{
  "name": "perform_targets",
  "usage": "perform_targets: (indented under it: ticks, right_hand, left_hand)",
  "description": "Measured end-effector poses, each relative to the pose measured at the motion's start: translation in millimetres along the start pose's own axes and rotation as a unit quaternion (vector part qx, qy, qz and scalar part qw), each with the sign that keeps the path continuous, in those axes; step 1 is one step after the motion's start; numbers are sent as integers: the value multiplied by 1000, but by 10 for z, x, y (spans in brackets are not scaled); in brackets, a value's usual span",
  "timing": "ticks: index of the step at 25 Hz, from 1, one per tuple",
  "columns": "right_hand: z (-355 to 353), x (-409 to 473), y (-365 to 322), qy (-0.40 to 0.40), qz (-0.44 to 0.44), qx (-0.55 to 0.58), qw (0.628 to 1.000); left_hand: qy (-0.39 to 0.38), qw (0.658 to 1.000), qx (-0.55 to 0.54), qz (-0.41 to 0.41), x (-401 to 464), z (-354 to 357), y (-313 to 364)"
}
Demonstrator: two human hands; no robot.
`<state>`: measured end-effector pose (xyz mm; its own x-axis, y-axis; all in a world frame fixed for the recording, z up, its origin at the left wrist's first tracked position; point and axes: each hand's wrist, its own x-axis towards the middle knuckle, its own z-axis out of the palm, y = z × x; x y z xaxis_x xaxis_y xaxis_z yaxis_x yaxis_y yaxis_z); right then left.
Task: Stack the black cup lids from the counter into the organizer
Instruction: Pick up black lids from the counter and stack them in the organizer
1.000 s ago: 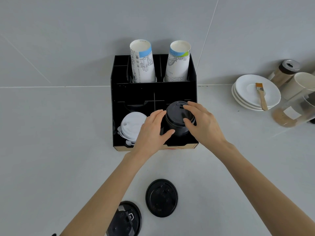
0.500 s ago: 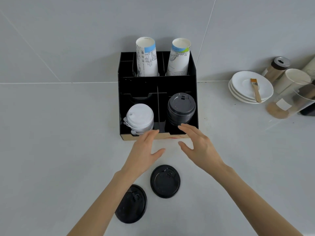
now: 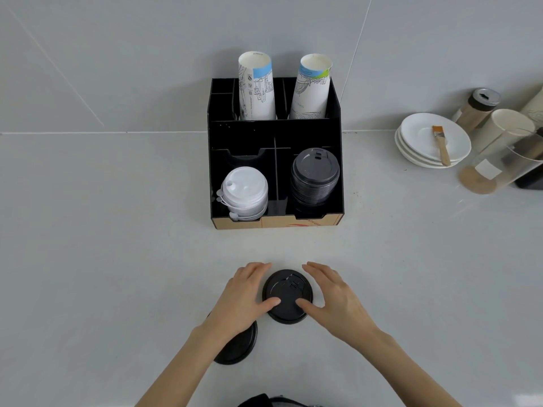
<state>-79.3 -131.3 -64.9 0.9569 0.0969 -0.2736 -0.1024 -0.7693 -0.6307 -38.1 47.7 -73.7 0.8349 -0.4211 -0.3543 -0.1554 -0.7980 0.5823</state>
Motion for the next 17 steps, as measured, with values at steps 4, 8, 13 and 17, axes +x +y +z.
perform_targets:
  ticks: [4, 8, 13, 17]
  right_hand:
    - [97, -67, 3, -6, 10, -3, 1000]
    - [166, -103, 16, -7, 16, -3, 1000]
    - [214, -85, 25, 14, 12, 10, 1000]
    - [209, -77, 48, 24, -1, 12, 1000]
  left_hand:
    - [-16, 1000, 20, -8, -18, 66, 2]
    - [-11, 1000, 19, -9, -13, 76, 14]
    - [-13, 1000, 26, -6, -22, 98, 6]
    - [-12, 1000, 11, -7, -13, 96, 9]
